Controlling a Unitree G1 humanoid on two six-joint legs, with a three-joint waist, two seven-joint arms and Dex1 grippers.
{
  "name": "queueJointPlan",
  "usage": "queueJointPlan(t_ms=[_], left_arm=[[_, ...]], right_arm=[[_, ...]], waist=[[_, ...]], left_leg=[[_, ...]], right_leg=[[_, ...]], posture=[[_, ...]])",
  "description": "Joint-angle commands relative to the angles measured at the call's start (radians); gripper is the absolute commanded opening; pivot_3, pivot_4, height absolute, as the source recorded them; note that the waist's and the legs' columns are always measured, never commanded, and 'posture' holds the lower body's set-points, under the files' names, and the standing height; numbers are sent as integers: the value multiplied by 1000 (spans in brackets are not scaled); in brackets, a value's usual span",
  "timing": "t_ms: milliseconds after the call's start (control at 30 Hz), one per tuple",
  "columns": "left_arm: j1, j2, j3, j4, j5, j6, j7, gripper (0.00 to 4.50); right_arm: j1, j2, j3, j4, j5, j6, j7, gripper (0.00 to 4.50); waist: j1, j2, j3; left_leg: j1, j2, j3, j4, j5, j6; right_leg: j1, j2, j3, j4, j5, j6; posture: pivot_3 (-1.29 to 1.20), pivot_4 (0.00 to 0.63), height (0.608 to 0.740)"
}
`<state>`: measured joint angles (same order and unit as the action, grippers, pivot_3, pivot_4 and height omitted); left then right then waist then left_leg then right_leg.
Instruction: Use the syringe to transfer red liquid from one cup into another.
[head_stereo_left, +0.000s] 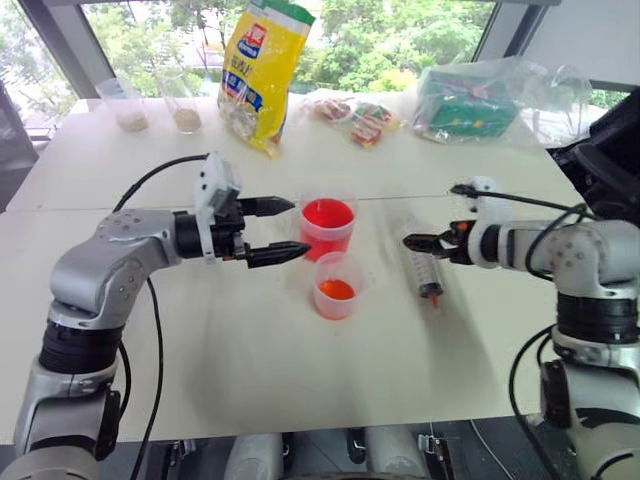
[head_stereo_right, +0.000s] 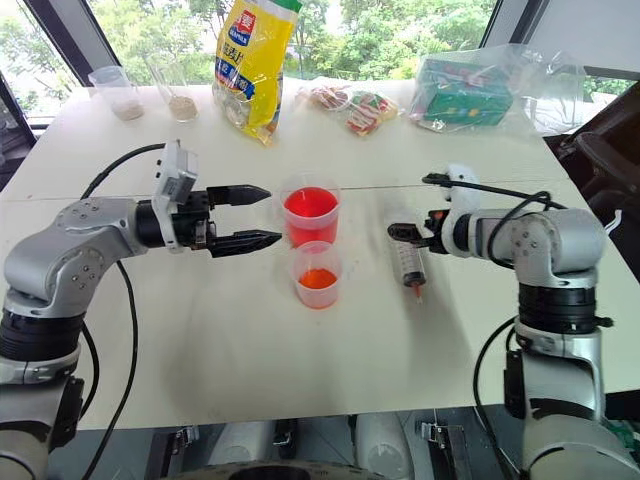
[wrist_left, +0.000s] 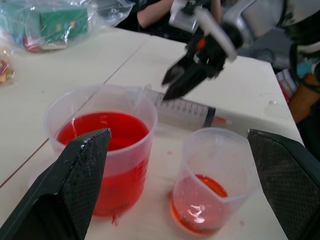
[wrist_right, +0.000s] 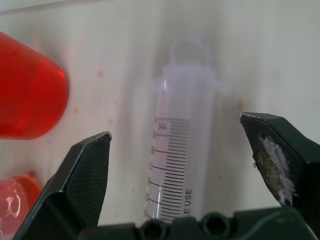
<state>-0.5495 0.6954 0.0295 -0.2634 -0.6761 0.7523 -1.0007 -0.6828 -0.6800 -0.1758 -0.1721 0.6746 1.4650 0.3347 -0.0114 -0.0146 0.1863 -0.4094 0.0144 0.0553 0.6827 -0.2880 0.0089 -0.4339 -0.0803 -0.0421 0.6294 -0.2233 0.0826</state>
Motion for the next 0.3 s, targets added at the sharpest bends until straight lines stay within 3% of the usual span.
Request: queueJointPlan(t_ms=[33,167,300], left_arm=[[6,27,55,-54,-55,21,-8,4500],[16,36,81,-64,-99,56,6,4500],[37,58,85,-79,-118,67,-8,4500]], right_arm=[[17,-92,-71,-175,82,-73,144,4481],[121,-270,-68,-294,81,-213,322,4481],[223,-366,-165,-405,166,-257,459,4481]], waist=[[0,0,0],[2,0,0],[1,-1,0]], left_leg=[[0,0,0,0,0,0],[0,0,-1,0,0,0],[0,0,0,0,0,0]], right_leg=[[0,0,0,0,0,0],[0,0,0,-1,-1,1],[1,0,0,-1,-1,1]], posture=[[0,150,740],[0,150,740],[0,150,740]])
